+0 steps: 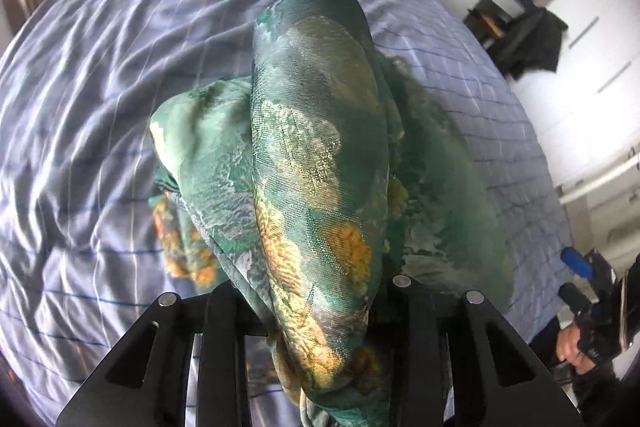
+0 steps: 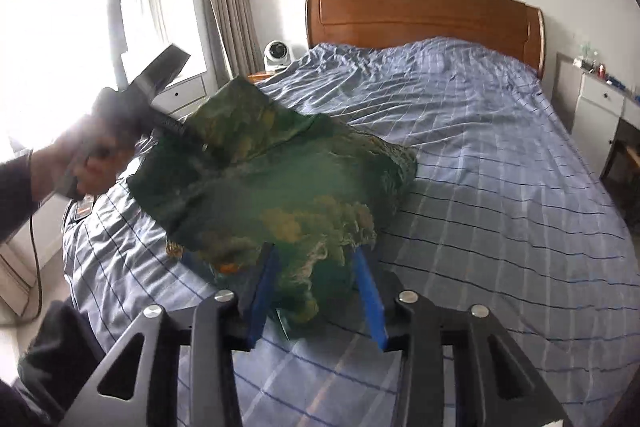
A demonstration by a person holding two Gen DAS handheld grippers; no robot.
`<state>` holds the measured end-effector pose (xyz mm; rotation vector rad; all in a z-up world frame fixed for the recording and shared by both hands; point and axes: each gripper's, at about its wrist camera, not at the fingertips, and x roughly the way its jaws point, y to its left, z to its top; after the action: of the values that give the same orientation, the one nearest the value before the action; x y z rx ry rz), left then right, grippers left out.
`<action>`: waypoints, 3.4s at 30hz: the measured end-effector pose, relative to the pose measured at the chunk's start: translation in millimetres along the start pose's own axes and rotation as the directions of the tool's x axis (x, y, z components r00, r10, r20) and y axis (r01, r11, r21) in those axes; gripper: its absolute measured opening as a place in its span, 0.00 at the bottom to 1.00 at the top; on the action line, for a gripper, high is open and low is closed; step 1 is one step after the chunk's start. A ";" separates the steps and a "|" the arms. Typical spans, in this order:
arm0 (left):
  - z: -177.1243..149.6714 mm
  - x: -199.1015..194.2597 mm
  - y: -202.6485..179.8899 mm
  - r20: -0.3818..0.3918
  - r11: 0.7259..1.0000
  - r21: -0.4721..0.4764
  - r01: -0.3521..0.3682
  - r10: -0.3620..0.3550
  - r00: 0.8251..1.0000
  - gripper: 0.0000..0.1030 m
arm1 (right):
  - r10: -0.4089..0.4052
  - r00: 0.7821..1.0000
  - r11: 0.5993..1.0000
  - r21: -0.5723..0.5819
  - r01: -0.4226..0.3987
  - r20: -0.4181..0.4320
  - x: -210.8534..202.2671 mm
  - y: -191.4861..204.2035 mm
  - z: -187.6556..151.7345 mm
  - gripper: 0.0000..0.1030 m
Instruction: Fold large clothes
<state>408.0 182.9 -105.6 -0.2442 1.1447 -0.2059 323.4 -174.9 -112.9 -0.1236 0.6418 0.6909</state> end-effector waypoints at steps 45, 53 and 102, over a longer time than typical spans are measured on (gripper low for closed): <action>-60.4 60.8 86.1 0.098 0.988 -0.126 0.093 -0.081 0.992 0.47 | -0.057 0.934 0.993 0.072 0.088 -0.353 300.8 -17.3 87.0 0.36; -58.0 60.8 85.9 0.094 0.987 -0.131 0.093 -0.081 0.992 0.48 | 0.000 0.971 0.999 0.034 0.008 -0.240 159.9 22.0 50.1 0.38; -71.5 -69.8 55.3 0.193 0.979 -0.171 0.110 -0.077 0.978 0.89 | -0.267 0.936 0.954 0.072 0.290 -0.230 12.3 42.6 -39.8 0.71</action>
<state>316.7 249.4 -89.2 -0.4700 0.9675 -0.1589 283.6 -147.6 -147.8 -0.1915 0.8510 0.3702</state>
